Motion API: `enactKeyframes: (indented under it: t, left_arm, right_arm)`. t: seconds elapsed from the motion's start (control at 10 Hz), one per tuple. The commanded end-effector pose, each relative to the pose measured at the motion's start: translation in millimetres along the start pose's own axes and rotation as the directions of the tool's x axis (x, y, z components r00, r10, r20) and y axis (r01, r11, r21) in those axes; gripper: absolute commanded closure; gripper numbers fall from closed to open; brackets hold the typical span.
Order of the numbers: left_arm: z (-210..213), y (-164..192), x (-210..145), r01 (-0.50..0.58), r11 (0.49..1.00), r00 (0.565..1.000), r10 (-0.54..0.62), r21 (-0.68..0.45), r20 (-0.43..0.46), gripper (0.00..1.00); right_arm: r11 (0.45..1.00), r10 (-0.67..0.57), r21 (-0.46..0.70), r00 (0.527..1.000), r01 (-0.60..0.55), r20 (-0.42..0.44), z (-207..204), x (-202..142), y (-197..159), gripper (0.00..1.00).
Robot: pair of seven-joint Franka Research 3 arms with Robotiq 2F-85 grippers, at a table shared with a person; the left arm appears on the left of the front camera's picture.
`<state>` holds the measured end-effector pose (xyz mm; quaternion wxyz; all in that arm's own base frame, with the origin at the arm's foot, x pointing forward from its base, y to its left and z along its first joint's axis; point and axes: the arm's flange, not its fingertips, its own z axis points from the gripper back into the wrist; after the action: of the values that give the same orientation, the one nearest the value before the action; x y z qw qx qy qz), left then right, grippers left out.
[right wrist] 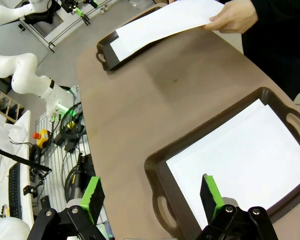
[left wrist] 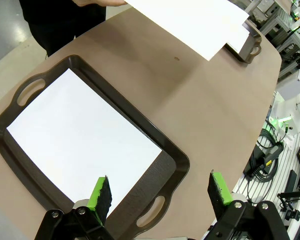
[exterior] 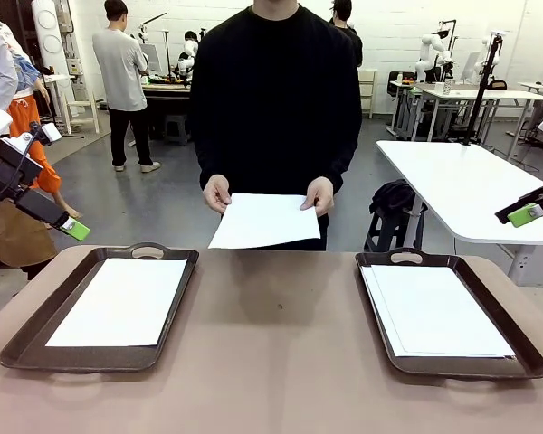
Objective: Sort the A4 documents.
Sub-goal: Receive the A4 Paper.
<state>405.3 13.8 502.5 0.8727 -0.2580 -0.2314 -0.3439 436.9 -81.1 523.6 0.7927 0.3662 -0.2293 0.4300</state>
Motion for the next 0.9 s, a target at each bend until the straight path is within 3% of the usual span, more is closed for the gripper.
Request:
enactKeyframes:
  t: [0.0,0.8]
  left_arm:
    - [0.5,0.2,0.0,0.004,1.000,1.000,-0.004,0.000,0.001,0.00]
    - [0.5,0.2,0.0,0.004,1.000,1.000,-0.004,0.000,0.001,0.00]
  right_arm:
    - [1.000,0.007,0.000,1.000,-0.007,0.000,0.0,0.5,0.6,0.00]
    - [1.000,0.007,0.000,1.000,-0.007,0.000,0.0,0.5,0.6,0.00]
